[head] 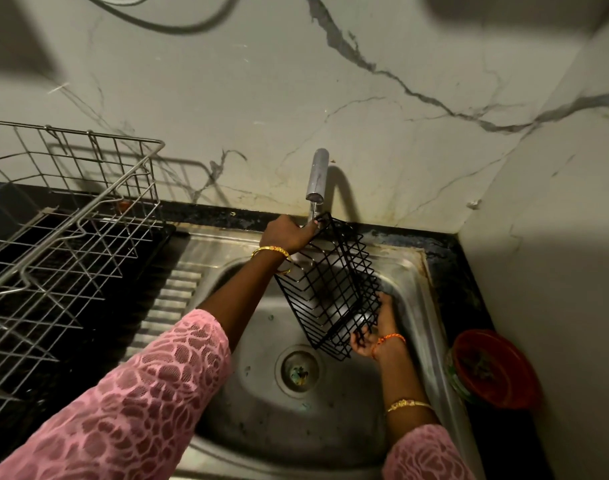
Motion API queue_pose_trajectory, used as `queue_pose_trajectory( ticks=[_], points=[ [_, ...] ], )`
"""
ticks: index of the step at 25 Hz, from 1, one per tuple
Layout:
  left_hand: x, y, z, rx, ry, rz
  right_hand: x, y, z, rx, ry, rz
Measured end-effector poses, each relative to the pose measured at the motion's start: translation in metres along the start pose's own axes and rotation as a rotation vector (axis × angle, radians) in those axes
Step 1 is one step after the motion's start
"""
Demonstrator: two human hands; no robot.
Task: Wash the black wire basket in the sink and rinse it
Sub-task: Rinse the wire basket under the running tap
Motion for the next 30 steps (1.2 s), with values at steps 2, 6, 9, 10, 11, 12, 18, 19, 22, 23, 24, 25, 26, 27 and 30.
queue_pose_trajectory(
  ticks=[2,6,9,10,11,12,18,19,22,23,24,25,26,27,30],
  points=[
    [0.007,-0.011,0.018,0.066,-0.049,-0.021,-0.007,0.003,0.002,0.020,-0.032,0.008],
    [0.021,-0.041,0.049,0.208,-0.210,-0.054,-0.016,0.006,0.000,0.063,-0.126,-0.005],
    [0.027,-0.055,0.071,0.253,-0.337,-0.133,-0.022,0.004,-0.007,0.086,-0.187,-0.003],
    [0.028,-0.057,0.076,0.255,-0.363,-0.147,-0.022,0.004,-0.009,0.099,-0.193,-0.009],
    [0.029,-0.059,0.080,0.256,-0.376,-0.157,-0.022,0.004,-0.010,0.112,-0.194,-0.015],
    [0.031,-0.059,0.083,0.256,-0.382,-0.163,-0.021,0.003,-0.011,0.117,-0.192,-0.019],
    [0.030,-0.065,0.081,0.258,-0.410,-0.144,-0.011,0.003,-0.027,0.083,-0.148,-0.047],
    [0.029,-0.066,0.078,0.256,-0.406,-0.137,-0.008,0.003,-0.029,0.079,-0.130,-0.051],
    [0.027,-0.068,0.066,0.239,-0.389,-0.123,-0.003,0.000,-0.035,0.063,-0.098,-0.073],
    [0.027,-0.069,0.062,0.234,-0.387,-0.114,-0.002,-0.001,-0.036,0.062,-0.085,-0.082],
    [0.025,-0.068,0.060,0.233,-0.394,-0.097,-0.001,-0.002,-0.034,0.071,-0.070,-0.087],
    [0.025,-0.069,0.058,0.239,-0.405,-0.079,0.000,-0.003,-0.032,0.086,-0.054,-0.092],
    [0.026,-0.070,0.057,0.250,-0.420,-0.064,0.000,-0.004,-0.029,0.104,-0.042,-0.096],
    [0.025,-0.071,0.057,0.263,-0.439,-0.042,0.002,-0.004,-0.027,0.123,-0.031,-0.106],
    [0.019,-0.074,0.059,0.292,-0.513,0.037,0.008,-0.009,-0.021,0.207,0.006,-0.141]
  ],
)
Point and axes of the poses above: each hand's wrist, its own y-axis towards the middle knuckle, its own x-axis out of the back of the hand, z = x × y, the point moved 9 cm from there along y, towards the middle knuckle, and after that the axes turned 2 degrees about -x, right-handed, at the moved point
